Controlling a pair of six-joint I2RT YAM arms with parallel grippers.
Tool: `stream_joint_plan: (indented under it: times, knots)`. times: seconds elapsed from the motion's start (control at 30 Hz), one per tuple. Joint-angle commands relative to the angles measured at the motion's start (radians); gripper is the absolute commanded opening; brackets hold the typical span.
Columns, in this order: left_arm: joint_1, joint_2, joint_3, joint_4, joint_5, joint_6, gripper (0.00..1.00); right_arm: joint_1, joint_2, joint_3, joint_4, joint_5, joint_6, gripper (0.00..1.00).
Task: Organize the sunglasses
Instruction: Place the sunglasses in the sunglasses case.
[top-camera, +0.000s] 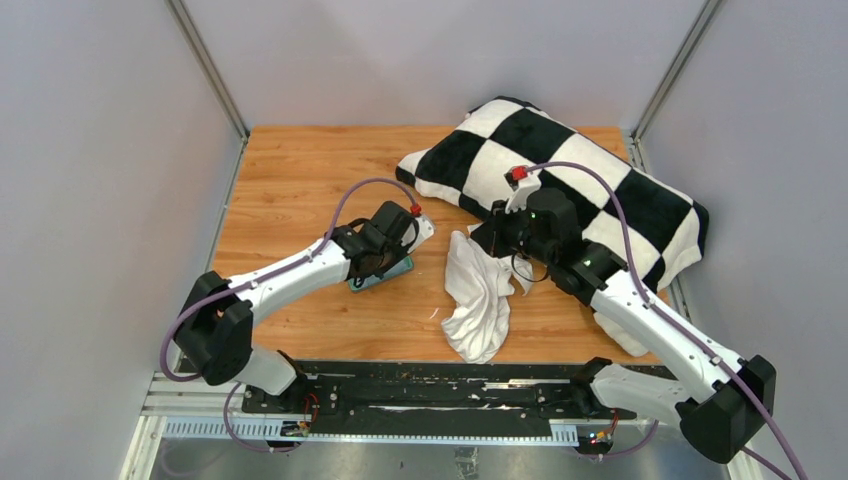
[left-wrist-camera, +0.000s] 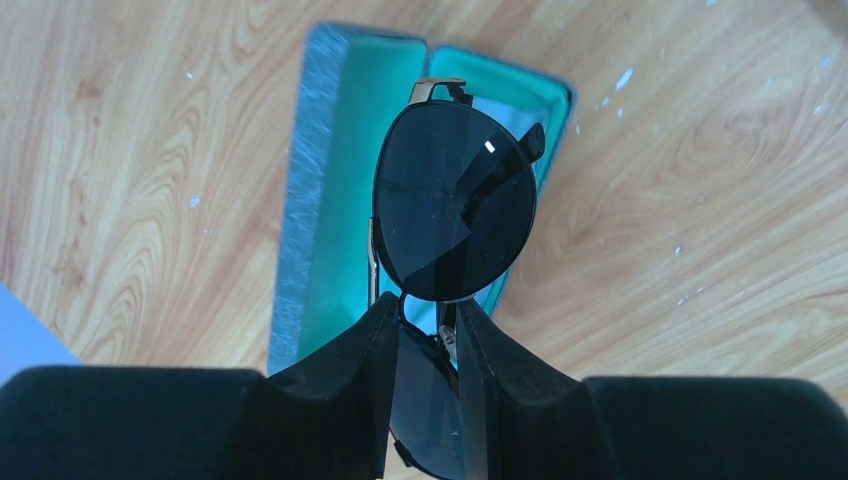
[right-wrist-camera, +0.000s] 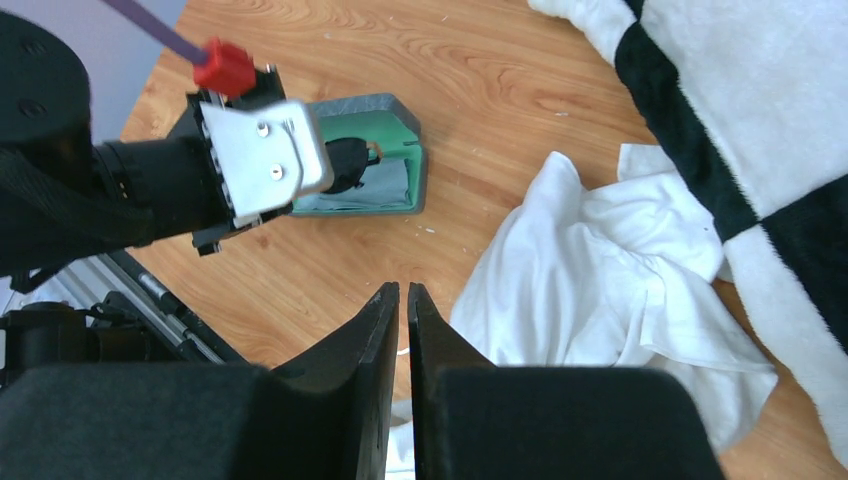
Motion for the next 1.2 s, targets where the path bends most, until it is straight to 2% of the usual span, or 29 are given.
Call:
stream_joint_plan:
  times: [0.0,0.3,1.0,1.17]
  knots:
    - [-0.024,-0.035,-0.086,0.101,-0.063,0.077,0.30,-0.027,-0.023,-0.023,-0.038,0.031,-0.028,0.14]
    - [-0.035,0.018,-0.132,0.200,-0.111,0.111,0.31,-0.029,-0.031,-0.050,-0.028,0.033,-0.021,0.14]
    - [-0.035,0.162,-0.145,0.238,-0.145,0.115,0.32,-0.039,-0.059,-0.076,-0.017,0.020,-0.040,0.14]
    - [-0.035,0.183,-0.168,0.280,-0.173,0.123,0.35,-0.040,-0.064,-0.083,-0.018,0.013,-0.041,0.15]
